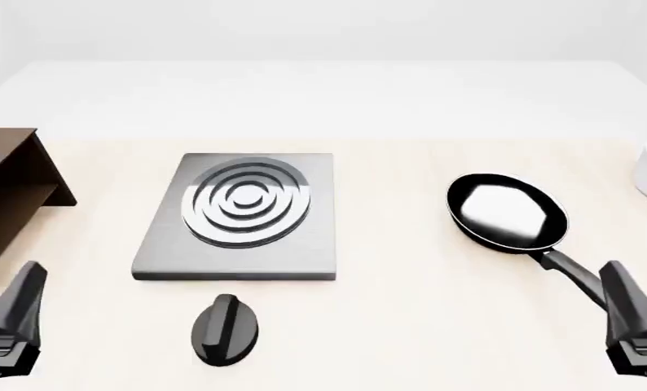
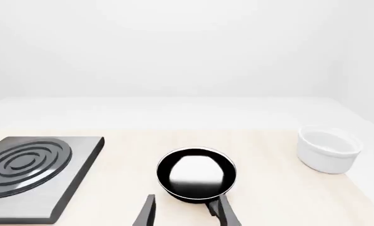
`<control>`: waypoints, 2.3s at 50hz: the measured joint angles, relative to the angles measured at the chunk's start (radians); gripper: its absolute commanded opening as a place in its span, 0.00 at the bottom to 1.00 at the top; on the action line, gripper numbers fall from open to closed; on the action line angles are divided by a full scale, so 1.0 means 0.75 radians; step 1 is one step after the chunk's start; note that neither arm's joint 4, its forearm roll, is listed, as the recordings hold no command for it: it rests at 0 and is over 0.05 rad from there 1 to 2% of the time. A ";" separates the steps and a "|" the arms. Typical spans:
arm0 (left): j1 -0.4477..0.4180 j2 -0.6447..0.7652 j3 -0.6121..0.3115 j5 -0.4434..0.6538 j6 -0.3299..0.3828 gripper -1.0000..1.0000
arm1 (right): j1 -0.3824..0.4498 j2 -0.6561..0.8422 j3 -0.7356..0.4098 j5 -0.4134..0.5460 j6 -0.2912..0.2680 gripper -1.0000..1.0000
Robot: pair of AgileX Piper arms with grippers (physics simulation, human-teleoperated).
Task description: Turn on the stove and put the frying pan on it.
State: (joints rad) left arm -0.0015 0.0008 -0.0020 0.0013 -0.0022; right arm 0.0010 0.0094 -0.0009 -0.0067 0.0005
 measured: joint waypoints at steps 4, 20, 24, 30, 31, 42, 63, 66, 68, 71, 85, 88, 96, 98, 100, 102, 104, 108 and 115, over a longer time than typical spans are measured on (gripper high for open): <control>0.000 0.000 -0.003 0.001 0.007 1.00 | 0.001 0.025 0.000 -0.020 0.001 1.00; -0.018 0.042 -0.142 0.217 0.023 1.00 | -0.004 0.077 0.000 -0.060 0.013 1.00; -0.037 0.076 -0.201 0.315 0.028 1.00 | -0.006 0.076 0.000 -0.058 0.018 1.00; -0.072 0.135 -0.285 0.463 0.038 1.00 | -0.010 0.076 0.000 -0.054 0.026 1.00; -0.080 0.148 -0.297 0.484 0.039 1.00 | -0.010 0.075 0.000 -0.053 0.027 1.00; -0.163 0.294 -0.422 0.682 0.054 1.00 | -0.017 0.071 0.000 -0.048 0.039 1.00; -0.441 0.487 -0.512 0.849 0.109 1.00 | -0.032 0.068 -0.001 -0.049 0.061 1.00; -0.469 0.506 -0.501 0.839 0.110 1.00 | -0.033 0.067 -0.001 -0.049 0.061 1.00; -0.485 0.519 -0.492 0.830 0.111 1.00 | -0.034 0.067 -0.001 -0.049 0.061 1.00; -0.509 0.536 -0.477 0.814 0.109 1.00 | -0.034 0.066 -0.001 -0.050 0.061 1.00; -0.620 0.603 -0.412 0.724 0.095 1.00 | -0.034 0.058 -0.001 -0.041 0.057 1.00; -0.644 0.623 -0.394 0.694 0.089 1.00 | -0.034 0.056 -0.001 -0.039 0.056 1.00; -0.695 0.677 -0.354 0.618 0.078 1.00 | -0.033 0.051 -0.001 -0.033 0.055 1.00; -0.706 0.693 -0.344 0.596 0.075 1.00 | -0.033 0.051 -0.001 -0.032 0.055 1.00; -0.715 0.709 -0.335 0.576 0.073 1.00 | -0.033 0.050 -0.001 -0.032 0.054 1.00; -0.724 0.725 -0.325 0.553 0.071 1.00 | -0.033 0.050 -0.001 -0.031 0.054 1.00; -0.732 0.743 -0.315 0.529 0.070 1.00 | -0.033 0.050 -0.001 -0.031 0.054 1.00; -0.741 0.780 -0.295 0.481 0.072 1.00 | -0.033 0.051 -0.001 -0.032 0.053 1.00; -0.751 0.841 -0.266 0.404 0.075 1.00 | -0.033 0.056 -0.001 -0.035 0.052 1.00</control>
State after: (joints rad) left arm -0.5650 0.6312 -0.2019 0.3044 0.0538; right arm -0.0237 0.0512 -0.0014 -0.0327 0.0394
